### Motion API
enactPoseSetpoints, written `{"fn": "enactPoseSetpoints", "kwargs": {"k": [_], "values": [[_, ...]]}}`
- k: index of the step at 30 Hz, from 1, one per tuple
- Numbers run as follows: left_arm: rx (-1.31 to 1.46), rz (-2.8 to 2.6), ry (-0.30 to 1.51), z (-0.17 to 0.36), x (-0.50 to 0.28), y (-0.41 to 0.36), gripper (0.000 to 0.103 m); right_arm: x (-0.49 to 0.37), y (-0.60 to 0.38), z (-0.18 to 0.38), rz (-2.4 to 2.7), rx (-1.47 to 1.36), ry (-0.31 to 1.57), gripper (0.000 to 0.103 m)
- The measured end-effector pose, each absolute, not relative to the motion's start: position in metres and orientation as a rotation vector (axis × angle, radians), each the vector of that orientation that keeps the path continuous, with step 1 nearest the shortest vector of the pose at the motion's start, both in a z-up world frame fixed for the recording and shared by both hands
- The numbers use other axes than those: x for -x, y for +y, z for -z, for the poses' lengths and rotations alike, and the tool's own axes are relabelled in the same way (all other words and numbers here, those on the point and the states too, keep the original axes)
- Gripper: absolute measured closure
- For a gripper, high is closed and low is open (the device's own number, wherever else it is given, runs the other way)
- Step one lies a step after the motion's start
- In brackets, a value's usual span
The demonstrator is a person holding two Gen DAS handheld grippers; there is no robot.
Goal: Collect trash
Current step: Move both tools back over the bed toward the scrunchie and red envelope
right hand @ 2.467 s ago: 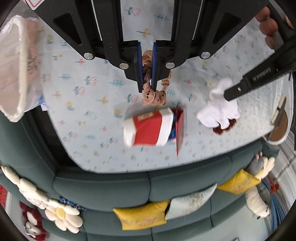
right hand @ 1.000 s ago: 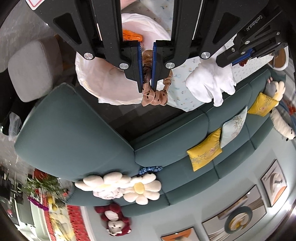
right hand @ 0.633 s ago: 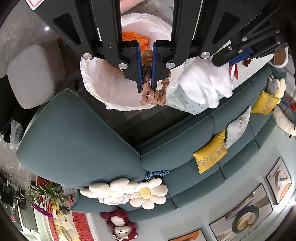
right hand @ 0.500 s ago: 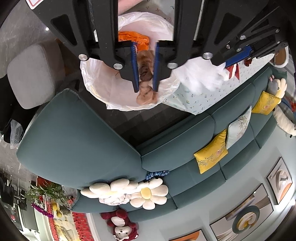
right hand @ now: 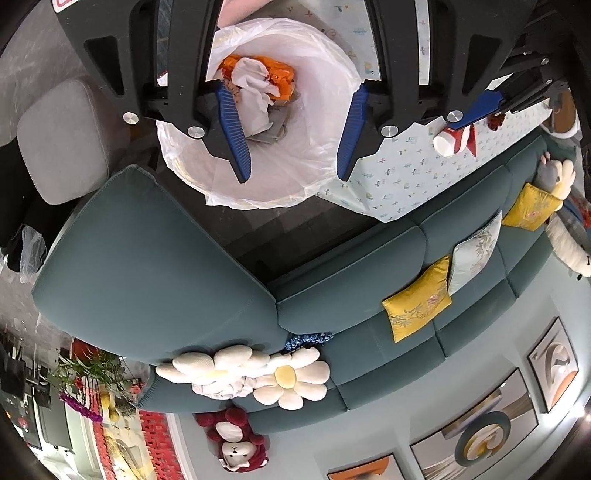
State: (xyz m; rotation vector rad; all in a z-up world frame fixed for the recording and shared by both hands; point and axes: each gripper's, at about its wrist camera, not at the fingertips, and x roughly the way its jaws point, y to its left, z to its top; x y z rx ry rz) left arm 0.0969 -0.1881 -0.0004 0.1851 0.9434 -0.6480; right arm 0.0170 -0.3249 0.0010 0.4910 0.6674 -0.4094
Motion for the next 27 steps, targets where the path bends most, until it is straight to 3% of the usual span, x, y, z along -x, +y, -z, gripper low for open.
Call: {"fn": "enactPoseSetpoints", "kwargs": {"k": [27], "values": [[0.001, 0.497, 0.965, 0.003, -0.150, -0.068, 0.056, -0.082, -0.217, -0.023, 0.264, -0.317, 0.716, 0.054]]}}
